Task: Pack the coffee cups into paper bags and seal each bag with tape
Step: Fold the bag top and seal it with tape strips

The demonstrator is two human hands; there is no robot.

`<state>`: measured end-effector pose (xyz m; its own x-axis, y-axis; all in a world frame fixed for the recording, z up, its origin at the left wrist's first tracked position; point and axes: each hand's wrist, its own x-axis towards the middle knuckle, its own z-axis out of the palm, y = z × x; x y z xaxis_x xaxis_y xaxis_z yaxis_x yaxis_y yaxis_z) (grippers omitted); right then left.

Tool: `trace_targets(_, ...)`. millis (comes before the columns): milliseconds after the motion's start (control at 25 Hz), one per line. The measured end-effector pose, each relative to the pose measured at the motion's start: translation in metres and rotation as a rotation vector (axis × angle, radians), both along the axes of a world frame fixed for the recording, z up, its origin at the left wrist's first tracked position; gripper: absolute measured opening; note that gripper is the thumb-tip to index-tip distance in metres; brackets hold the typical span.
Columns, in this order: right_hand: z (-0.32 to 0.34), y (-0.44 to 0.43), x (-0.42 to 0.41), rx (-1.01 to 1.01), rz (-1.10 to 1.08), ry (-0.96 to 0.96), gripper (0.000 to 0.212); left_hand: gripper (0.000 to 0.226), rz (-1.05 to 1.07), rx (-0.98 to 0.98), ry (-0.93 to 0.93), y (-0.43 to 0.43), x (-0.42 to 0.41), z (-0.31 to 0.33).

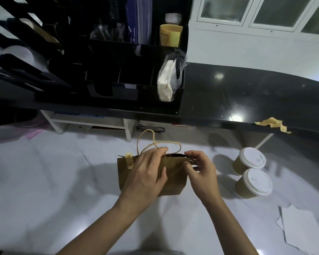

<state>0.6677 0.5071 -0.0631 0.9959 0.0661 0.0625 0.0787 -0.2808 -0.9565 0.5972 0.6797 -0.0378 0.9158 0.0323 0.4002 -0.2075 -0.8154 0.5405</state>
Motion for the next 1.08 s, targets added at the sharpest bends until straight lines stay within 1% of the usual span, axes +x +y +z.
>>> trace_targets(120,0.000,-0.005,0.002,-0.005,0.037,0.007,0.025,0.061,0.008,0.099,0.078,-0.007,0.012,-0.005)
trace_targets(200,0.001,-0.008,0.003,-0.017,0.057,0.012,0.024,0.058,0.003,0.183,0.097,-0.012,0.019,-0.008)
trace_targets(280,0.002,-0.011,0.005,-0.025,0.070,0.015,0.023,0.052,0.023,0.208,0.104,-0.016,0.025,-0.009)
trace_targets(600,0.008,-0.024,0.011,-0.080,0.120,0.041,0.019,0.032,0.040,0.072,0.115,-0.022,0.041,-0.017)
trace_targets(680,0.011,-0.030,0.014,-0.085,0.154,0.051,0.024,0.032,0.050,0.048,0.112,-0.024,0.042,-0.019)
trace_targets(760,0.018,-0.043,0.022,-0.055,0.091,0.086,0.026,0.033,0.060,0.040,0.092,-0.027,0.044,-0.020)
trace_targets(840,0.027,-0.062,0.040,0.048,-0.094,0.146,0.014,0.030,0.064,0.044,0.067,-0.028,0.046,-0.020)
trace_targets(880,0.033,-0.073,0.053,0.147,-0.210,0.199,0.006,0.027,0.062,0.049,0.054,-0.028,0.047,-0.020)
trace_targets(960,0.047,-0.098,0.082,0.373,-0.415,0.358,0.024,0.024,0.055,0.054,0.039,-0.028,0.047,-0.021)
trace_targets(1000,0.054,-0.112,0.095,0.465,-0.469,0.442,0.033,0.023,0.054,0.053,0.045,-0.027,0.047,-0.023)
trace_targets(1080,0.066,-0.135,0.115,0.596,-0.488,0.581,0.045,0.021,0.055,0.045,0.065,-0.027,0.046,-0.025)
